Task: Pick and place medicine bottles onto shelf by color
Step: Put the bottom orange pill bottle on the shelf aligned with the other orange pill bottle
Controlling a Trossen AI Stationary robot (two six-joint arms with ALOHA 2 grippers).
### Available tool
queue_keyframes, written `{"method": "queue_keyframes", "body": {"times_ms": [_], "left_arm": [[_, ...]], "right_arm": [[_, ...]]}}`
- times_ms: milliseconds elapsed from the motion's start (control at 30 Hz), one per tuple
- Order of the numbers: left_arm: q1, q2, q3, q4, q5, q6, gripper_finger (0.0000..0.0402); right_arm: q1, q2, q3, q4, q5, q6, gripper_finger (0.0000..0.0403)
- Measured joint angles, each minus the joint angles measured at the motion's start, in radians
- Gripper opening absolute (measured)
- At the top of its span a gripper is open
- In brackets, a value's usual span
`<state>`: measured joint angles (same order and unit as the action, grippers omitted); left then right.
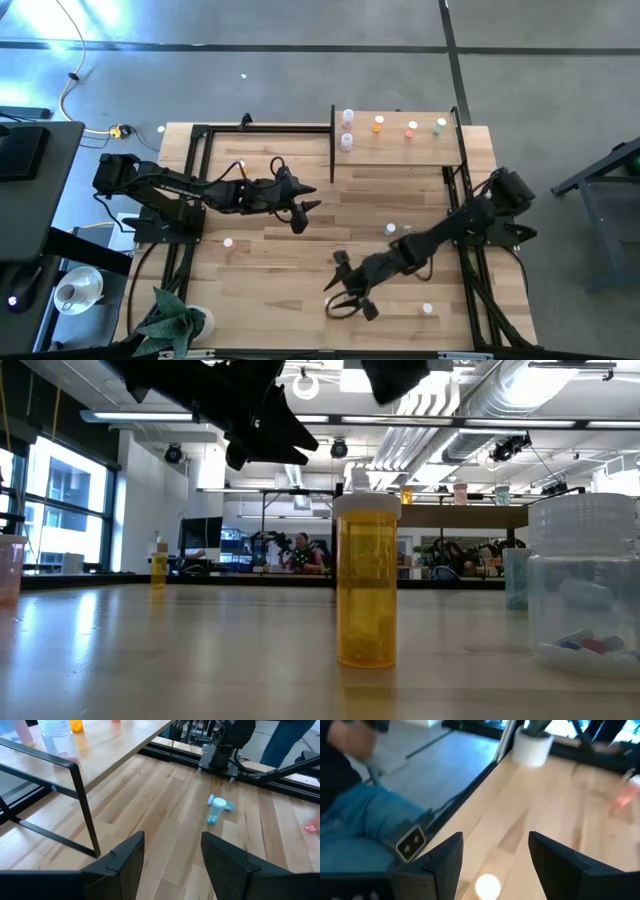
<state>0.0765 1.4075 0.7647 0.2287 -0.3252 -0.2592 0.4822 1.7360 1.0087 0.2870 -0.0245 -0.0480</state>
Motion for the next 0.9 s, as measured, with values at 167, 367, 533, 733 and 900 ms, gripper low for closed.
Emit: {"method": "queue_keyframes", "body": {"times_ms": [167, 367, 533, 733, 900], "left_arm": [[0.0, 0.0, 0.0, -0.001, 0.0, 0.0, 0.0184], [0.0, 0.0, 0.0, -0.002, 0.0, 0.0, 0.0184], [0.0, 0.0, 0.0, -0.001, 0.0, 0.0, 0.0184], [0.0, 0.0, 0.0, -0.001, 0.0, 0.0, 0.0184], [0.0, 0.0, 0.0, -0.001, 0.0, 0.0, 0.0184]], "right_arm": [[0.004, 0.079, 0.042, -0.038, -0.013, -0.026, 0.0217], [0.002, 0.104, 0.052, -0.067, -0.013, -0.039, 0.0217], [-0.006, 0.104, 0.052, -0.069, -0.014, -0.032, 0.0217], [-0.013, 0.126, 0.052, -0.066, -0.02, -0.014, 0.0217], [-0.025, 0.153, 0.052, -0.058, -0.071, -0.012, 0.0217]]}}
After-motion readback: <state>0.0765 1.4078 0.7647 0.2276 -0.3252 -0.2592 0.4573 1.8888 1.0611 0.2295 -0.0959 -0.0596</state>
